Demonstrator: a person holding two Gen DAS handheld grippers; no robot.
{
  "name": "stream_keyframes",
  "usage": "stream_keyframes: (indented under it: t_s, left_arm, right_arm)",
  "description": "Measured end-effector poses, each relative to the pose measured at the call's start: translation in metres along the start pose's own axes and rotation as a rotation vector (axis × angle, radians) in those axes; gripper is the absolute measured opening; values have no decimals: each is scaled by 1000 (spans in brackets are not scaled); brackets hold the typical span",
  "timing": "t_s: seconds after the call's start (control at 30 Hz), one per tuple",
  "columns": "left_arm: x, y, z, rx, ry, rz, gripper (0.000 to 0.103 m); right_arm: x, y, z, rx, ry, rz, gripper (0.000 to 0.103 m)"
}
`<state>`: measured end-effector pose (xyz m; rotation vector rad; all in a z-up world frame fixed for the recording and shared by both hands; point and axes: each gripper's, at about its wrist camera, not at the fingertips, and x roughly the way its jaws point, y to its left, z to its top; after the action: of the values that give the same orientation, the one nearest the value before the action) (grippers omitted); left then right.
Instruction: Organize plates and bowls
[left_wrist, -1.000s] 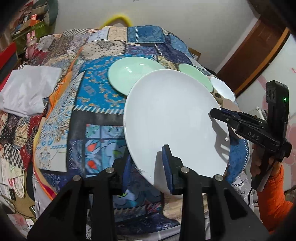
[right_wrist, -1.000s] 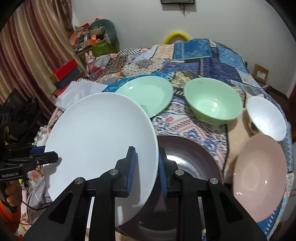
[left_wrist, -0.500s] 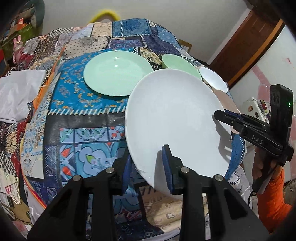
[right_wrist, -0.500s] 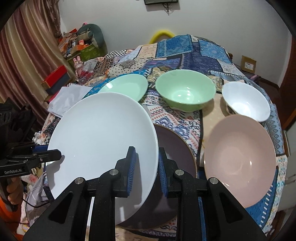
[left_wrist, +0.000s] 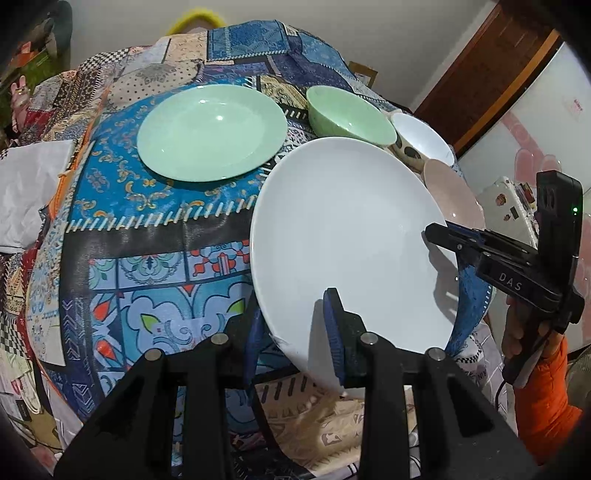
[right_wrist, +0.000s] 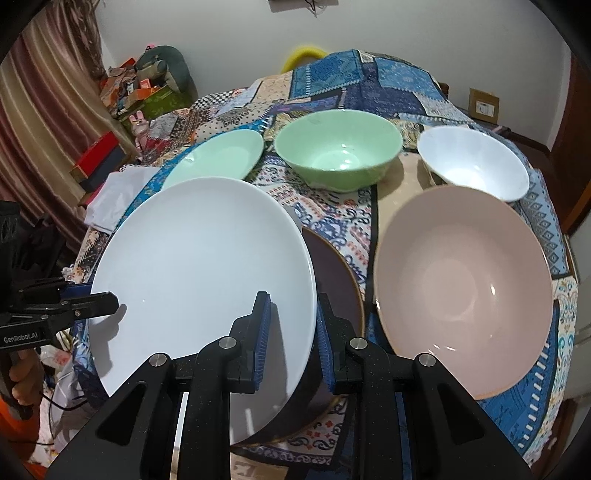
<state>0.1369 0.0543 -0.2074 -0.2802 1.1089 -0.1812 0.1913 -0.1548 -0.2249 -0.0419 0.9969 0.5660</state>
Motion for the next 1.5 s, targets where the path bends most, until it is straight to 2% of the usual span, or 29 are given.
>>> stream_keyframes:
  t_s: [0.93,1.27,1.5]
  left_arm:
    - [47,-7,2,10,77,31,32]
    - [54,-9,4,13,92,43,32]
    - [55,-14,3,32,88,66,32]
  right_arm:
    - [9,-20,-12,72,37,4,22]
    - [6,-17,-13,29,27,-62,22]
    - [-1,-13,-12,7,9,-48,23]
